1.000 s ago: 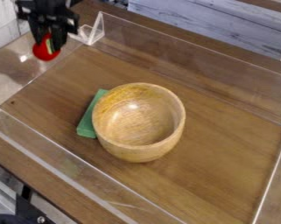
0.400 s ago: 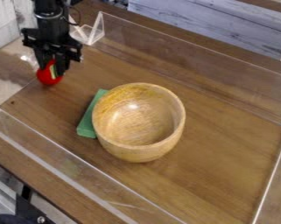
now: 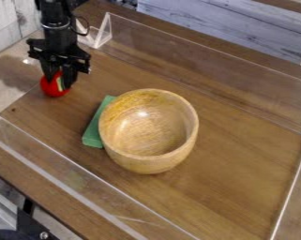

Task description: Move the red object to the left side of the table

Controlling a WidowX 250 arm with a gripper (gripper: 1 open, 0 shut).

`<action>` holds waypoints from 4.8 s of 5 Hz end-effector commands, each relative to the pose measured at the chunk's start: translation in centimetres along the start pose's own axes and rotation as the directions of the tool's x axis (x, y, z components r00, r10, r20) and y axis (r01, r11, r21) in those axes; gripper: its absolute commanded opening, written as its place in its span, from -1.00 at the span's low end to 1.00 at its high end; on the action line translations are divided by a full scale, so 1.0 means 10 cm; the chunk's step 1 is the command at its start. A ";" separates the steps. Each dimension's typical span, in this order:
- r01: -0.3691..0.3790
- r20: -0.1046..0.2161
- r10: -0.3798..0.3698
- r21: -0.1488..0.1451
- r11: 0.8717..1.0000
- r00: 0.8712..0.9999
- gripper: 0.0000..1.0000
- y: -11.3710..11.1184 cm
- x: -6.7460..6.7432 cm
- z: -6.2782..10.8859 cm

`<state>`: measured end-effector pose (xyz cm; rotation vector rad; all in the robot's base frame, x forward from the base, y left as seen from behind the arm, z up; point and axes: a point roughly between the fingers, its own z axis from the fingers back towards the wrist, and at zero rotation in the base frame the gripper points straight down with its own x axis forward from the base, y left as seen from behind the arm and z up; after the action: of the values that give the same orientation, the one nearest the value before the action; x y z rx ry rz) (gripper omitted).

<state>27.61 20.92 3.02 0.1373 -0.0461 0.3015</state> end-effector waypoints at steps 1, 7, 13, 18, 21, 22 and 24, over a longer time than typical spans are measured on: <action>-0.006 0.011 0.006 0.004 1.000 1.000 -1.00 0.05 0.04 -0.06; -0.009 -0.042 0.008 -0.031 0.999 0.999 -1.00 -0.05 0.03 -0.23; -0.093 -0.097 0.088 -0.050 0.994 0.991 -1.00 -0.14 0.31 -0.16; -0.015 -0.052 0.004 -0.227 0.974 0.999 1.00 -0.14 0.49 0.34; 0.193 0.052 -0.186 -0.310 0.931 0.981 1.00 -0.22 0.56 0.76; 0.207 0.084 -0.190 -0.313 0.927 0.978 1.00 -0.20 0.51 0.87; 0.176 0.107 -0.149 -0.323 0.930 0.983 1.00 -0.15 0.62 0.96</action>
<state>33.44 19.45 10.45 -0.2165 -0.1065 0.1230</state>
